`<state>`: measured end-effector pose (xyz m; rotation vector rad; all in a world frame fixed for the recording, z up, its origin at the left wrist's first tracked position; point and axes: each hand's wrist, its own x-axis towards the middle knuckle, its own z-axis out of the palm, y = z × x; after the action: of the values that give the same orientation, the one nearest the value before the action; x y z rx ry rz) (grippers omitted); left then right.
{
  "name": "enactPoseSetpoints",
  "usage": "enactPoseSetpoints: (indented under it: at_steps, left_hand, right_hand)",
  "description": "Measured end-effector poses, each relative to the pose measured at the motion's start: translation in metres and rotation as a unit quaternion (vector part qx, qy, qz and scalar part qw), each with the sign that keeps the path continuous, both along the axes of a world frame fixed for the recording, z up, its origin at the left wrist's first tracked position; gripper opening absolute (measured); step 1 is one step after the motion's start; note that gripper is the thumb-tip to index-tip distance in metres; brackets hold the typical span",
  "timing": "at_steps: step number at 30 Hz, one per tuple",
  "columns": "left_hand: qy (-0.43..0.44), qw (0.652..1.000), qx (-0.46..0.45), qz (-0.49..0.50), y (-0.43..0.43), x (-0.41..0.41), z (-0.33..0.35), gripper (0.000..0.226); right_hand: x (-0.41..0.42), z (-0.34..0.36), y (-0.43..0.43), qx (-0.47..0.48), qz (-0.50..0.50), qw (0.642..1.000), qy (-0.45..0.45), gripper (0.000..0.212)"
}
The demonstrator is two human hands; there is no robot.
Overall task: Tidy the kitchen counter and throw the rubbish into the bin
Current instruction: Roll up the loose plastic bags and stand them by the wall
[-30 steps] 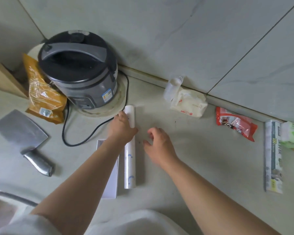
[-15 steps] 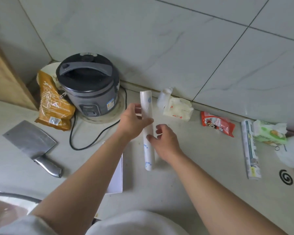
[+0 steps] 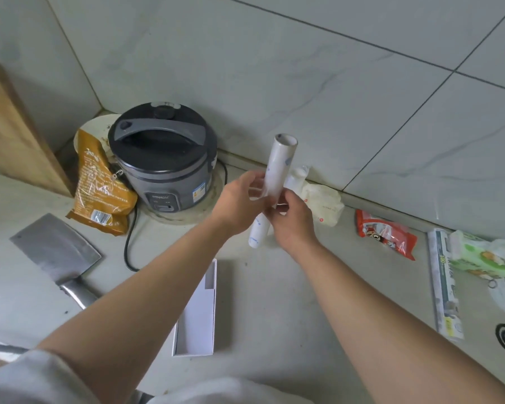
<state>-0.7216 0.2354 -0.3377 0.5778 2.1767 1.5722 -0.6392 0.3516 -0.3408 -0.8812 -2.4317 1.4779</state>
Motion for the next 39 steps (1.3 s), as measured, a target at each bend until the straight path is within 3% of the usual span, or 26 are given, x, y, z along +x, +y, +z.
enactPoseSetpoints:
  at_steps: [19, 28, 31, 34, 39]
  left_hand:
    - [0.027, 0.999, 0.018, 0.001, 0.089, -0.103, -0.013, 0.037]
    - [0.010, 1.000, 0.006, 0.001, 0.100, -0.108, -0.026, 0.042]
    - [0.015, 1.000, 0.009, -0.003, 0.101, -0.108, -0.027, 0.041]
    - [0.021, 1.000, 0.014, -0.010, 0.099, -0.108, -0.027, 0.044]
    - [0.010, 1.000, 0.020, -0.009, 0.095, -0.105, -0.024, 0.046]
  right_hand:
    - [-0.108, -0.004, 0.076, 0.018, -0.062, 0.998, 0.020, 0.004]
    - [-0.113, -0.022, 0.085, 0.025, -0.063, 0.997, 0.022, 0.017]
    - [-0.112, -0.025, 0.087, 0.008, -0.060, 0.998, 0.025, 0.011]
    - [-0.108, -0.027, 0.089, -0.005, -0.057, 0.998, 0.021, 0.030]
    - [-0.105, -0.026, 0.089, -0.003, -0.058, 0.998, 0.018, 0.037]
